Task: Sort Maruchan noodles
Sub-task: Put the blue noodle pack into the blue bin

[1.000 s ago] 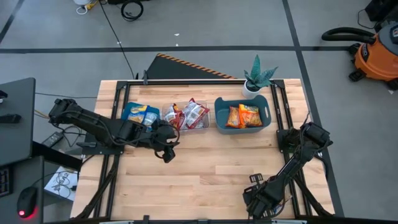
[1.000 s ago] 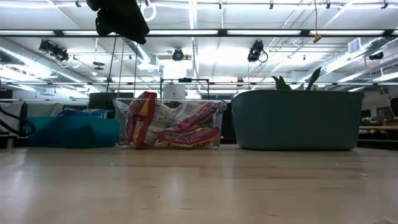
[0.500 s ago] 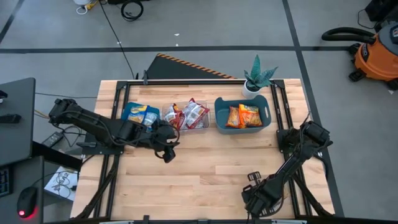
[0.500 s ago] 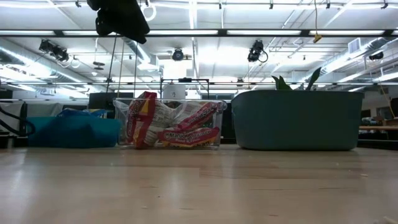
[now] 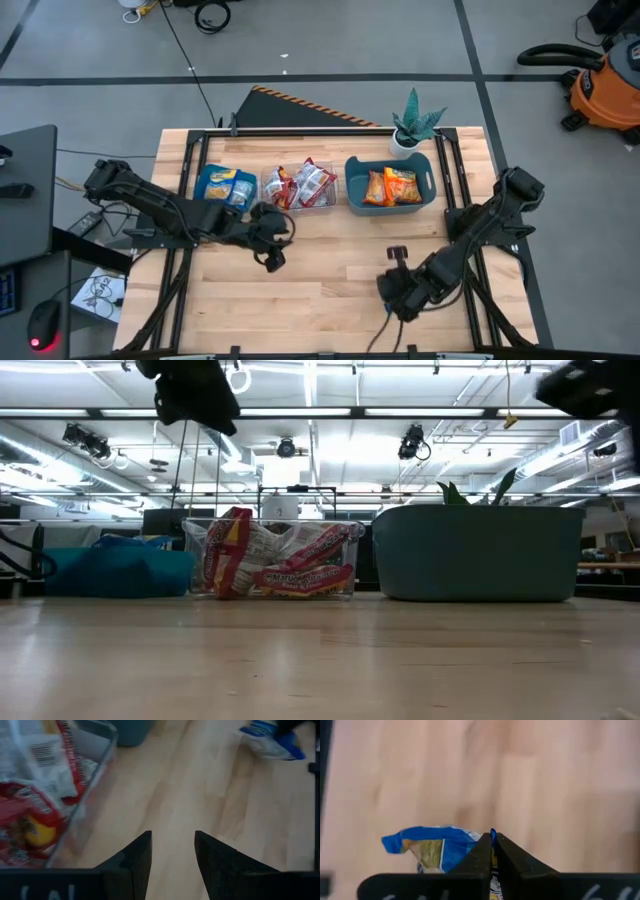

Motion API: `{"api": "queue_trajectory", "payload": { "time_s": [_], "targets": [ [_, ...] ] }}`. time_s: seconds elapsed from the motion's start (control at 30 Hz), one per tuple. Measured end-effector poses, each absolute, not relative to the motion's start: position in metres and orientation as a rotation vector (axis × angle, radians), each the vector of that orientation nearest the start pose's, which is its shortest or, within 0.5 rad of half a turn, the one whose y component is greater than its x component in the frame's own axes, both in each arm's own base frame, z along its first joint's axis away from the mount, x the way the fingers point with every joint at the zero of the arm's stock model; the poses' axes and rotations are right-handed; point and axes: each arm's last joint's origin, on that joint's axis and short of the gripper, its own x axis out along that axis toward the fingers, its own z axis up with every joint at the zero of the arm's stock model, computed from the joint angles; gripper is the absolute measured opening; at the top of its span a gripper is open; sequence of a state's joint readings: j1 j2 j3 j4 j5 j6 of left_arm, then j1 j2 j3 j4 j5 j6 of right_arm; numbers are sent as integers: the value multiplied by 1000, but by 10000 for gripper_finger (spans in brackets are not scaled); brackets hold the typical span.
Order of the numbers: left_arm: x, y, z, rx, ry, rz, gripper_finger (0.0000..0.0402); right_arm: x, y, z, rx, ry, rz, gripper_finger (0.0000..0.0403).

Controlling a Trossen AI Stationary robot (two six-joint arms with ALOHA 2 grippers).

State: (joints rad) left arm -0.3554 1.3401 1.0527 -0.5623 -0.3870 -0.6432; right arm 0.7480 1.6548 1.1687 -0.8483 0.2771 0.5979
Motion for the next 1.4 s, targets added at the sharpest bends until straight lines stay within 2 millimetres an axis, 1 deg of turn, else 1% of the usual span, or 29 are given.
{"api": "queue_trajectory", "payload": {
  "time_s": [0.13, 0.23, 0.33, 0.47, 0.63, 0.73, 0.83, 1.0, 1.13, 1.4],
  "targets": [
    [275, -99, 262, -272, 745, 244, 155, 239, 188, 228, -157, 1084, -75, 28],
    [290, -111, 251, -271, 704, 213, 157, 245, 176, 237, -170, 994, -159, 24],
    [304, -123, 237, -249, 674, 181, 170, 253, 167, 244, -168, 921, -219, 18],
    [319, -135, 219, -210, 630, 172, 211, 266, 157, 247, -163, 843, -279, 18],
    [331, -140, 201, -191, 593, 214, 274, 279, 145, 251, -155, 772, -330, 19],
    [336, -142, 193, -165, 559, 262, 299, 285, 141, 254, -156, 732, -350, 19],
    [340, -144, 191, -141, 508, 288, 309, 290, 137, 255, -150, 706, -366, 19],
    [341, -144, 194, -112, 452, 354, 311, 294, 130, 257, -152, 685, -408, 19],
    [343, -147, 200, -118, 384, 358, 312, 297, 126, 258, -143, 668, -426, 19],
    [348, -149, 201, -110, 305, 391, 312, 303, 125, 262, -131, 609, -434, 19]
  ]
}}
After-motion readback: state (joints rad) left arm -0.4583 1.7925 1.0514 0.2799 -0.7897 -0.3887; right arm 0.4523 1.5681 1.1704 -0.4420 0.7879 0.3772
